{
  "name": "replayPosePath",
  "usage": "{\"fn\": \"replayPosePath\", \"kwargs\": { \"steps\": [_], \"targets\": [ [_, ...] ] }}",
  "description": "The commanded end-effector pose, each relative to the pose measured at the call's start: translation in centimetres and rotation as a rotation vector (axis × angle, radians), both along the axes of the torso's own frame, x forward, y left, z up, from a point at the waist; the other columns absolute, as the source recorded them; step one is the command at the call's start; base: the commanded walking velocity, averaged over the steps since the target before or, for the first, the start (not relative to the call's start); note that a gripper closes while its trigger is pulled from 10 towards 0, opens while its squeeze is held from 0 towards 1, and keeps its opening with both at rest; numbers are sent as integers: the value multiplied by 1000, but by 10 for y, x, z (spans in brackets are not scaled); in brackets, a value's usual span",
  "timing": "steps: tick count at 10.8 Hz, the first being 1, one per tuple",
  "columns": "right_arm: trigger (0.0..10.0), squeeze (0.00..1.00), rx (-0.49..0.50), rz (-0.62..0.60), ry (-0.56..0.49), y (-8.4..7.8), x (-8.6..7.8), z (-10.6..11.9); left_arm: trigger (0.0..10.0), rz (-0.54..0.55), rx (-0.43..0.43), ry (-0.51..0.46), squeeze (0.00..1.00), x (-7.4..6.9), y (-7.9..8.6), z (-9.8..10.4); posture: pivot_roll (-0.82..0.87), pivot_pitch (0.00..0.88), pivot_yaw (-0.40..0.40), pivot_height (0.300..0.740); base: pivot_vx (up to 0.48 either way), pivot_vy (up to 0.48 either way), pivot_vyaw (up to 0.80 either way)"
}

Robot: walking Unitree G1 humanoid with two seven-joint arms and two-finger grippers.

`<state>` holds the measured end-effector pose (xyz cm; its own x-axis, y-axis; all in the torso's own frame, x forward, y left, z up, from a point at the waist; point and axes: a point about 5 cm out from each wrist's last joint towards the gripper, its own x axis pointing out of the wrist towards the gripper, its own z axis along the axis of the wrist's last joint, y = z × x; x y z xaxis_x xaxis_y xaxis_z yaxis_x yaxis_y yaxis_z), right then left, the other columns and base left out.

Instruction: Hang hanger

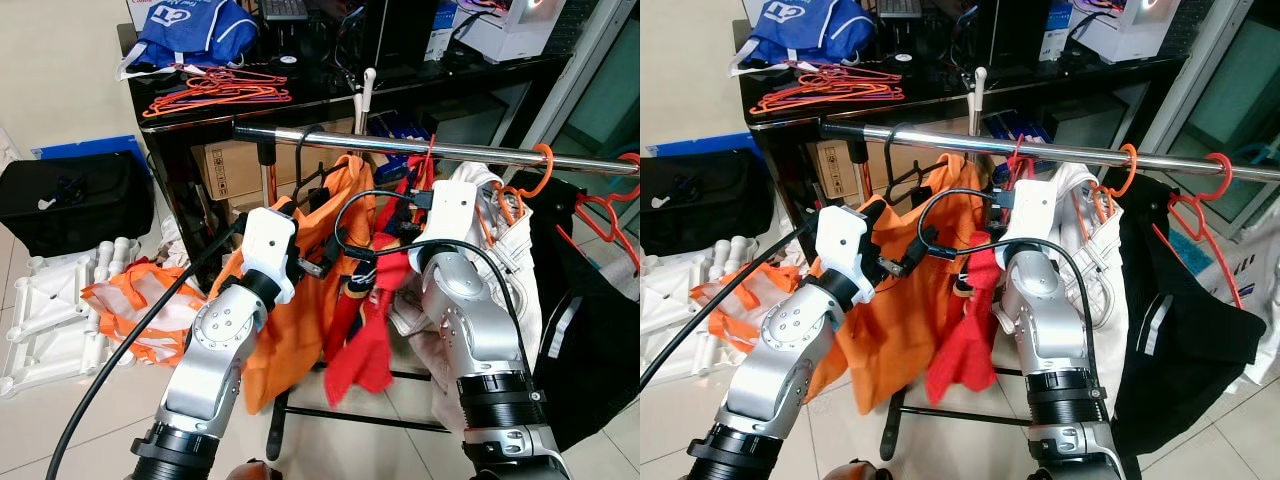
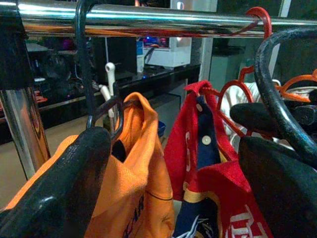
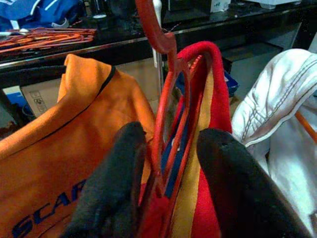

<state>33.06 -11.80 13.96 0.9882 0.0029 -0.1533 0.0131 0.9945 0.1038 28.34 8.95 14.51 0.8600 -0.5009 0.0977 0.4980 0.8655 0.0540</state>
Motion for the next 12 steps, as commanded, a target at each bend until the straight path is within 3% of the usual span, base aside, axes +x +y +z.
{"fn": "replayPosePath", "kwargs": {
  "steps": [1,12],
  "targets": [
    [0,0,-6,-29,0,-5,1,-1,10000,-20,14,-3,0,0,-5,0,49,0,-21,740,0,0,0],
    [0,0,-48,23,-121,-5,-2,7,10000,-22,35,-8,0,2,-4,0,46,0,-12,740,0,0,0]
  ]
}}
